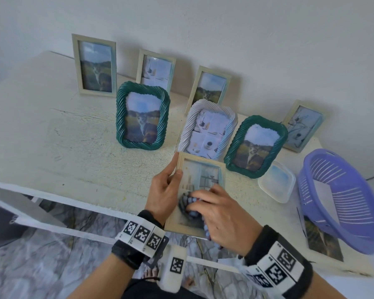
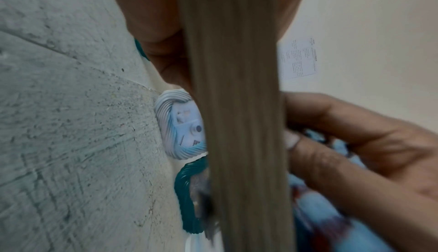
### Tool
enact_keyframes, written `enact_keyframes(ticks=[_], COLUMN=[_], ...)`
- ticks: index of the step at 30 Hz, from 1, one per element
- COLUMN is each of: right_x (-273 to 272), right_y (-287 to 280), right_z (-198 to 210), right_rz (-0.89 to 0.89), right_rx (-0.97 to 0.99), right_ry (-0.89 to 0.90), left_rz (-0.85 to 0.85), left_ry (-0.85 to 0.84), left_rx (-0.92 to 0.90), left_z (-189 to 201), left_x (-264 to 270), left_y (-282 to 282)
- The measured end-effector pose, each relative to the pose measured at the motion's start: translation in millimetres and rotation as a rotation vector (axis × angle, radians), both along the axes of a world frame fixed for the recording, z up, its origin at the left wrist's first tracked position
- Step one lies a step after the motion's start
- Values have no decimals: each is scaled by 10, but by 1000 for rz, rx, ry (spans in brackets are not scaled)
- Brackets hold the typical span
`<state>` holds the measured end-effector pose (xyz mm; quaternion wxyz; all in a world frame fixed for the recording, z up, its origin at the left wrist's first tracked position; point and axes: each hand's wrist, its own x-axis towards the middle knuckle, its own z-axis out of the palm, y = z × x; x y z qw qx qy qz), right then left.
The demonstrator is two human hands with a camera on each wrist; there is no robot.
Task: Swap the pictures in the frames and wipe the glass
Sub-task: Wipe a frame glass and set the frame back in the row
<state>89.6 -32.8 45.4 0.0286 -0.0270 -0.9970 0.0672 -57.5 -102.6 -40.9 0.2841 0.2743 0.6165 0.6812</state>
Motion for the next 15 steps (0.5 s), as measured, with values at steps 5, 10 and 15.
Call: enact_keyframes(ticks=[5, 10, 15], right_x=[-98, 0, 64], right_y=[139, -162, 42], right_z=[-3, 68, -3], right_rz=[-181, -14, -69], right_rx=[37, 34, -7], right_ry=[41, 96, -26], left_rz=[27, -1, 26], left_ry=[20, -31, -35], left_rx=[2, 14, 45], left_z=[27, -22, -5], left_x=[59, 66, 126], left_y=[36, 22, 24])
